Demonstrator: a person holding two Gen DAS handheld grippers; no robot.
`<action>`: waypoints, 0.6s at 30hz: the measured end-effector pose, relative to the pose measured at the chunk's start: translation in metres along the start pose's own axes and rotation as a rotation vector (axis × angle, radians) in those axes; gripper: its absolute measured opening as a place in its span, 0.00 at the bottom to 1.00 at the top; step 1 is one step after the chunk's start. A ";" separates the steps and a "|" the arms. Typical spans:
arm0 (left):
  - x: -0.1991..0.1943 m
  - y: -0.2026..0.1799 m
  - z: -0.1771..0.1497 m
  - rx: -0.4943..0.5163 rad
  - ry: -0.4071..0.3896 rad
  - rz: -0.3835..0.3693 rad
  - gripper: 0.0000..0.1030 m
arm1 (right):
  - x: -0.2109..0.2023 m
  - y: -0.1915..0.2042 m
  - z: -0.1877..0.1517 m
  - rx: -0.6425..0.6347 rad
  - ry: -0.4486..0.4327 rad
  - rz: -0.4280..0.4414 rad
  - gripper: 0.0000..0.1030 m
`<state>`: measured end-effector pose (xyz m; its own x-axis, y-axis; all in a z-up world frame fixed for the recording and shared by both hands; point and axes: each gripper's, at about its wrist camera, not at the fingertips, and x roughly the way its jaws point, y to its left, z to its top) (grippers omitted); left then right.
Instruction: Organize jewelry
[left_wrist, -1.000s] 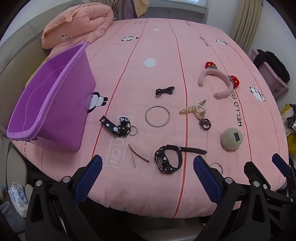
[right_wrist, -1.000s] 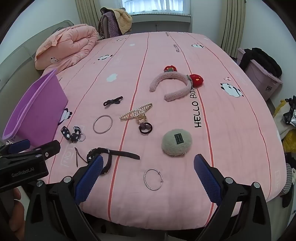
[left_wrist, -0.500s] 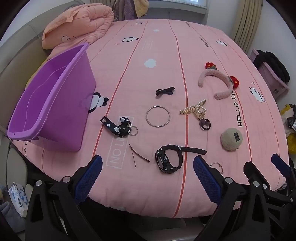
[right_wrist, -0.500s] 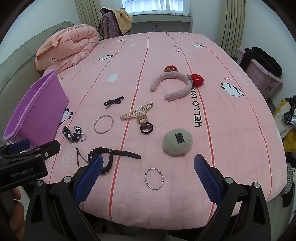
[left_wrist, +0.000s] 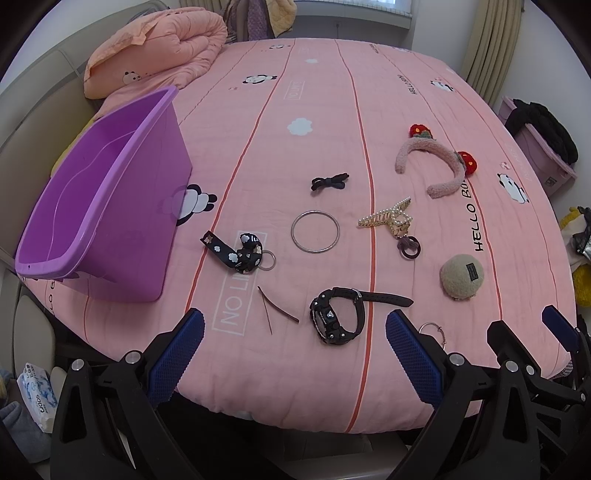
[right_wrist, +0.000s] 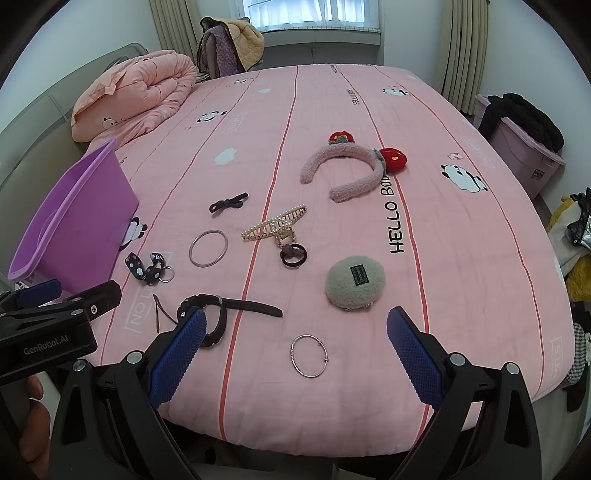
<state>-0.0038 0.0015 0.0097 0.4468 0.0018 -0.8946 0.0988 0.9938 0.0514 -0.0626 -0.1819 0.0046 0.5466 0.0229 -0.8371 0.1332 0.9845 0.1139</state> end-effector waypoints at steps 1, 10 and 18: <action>-0.001 0.000 0.000 0.000 0.000 0.000 0.94 | 0.000 0.000 0.000 0.000 0.000 0.001 0.91; -0.002 0.001 0.000 -0.002 0.001 0.000 0.94 | -0.001 0.000 0.000 0.002 -0.001 0.001 0.91; -0.001 0.002 0.000 -0.002 0.001 -0.001 0.94 | -0.001 0.000 -0.001 0.003 -0.004 0.003 0.91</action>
<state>-0.0046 0.0035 0.0108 0.4457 0.0008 -0.8952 0.0978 0.9940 0.0496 -0.0640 -0.1818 0.0054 0.5502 0.0257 -0.8347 0.1339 0.9839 0.1185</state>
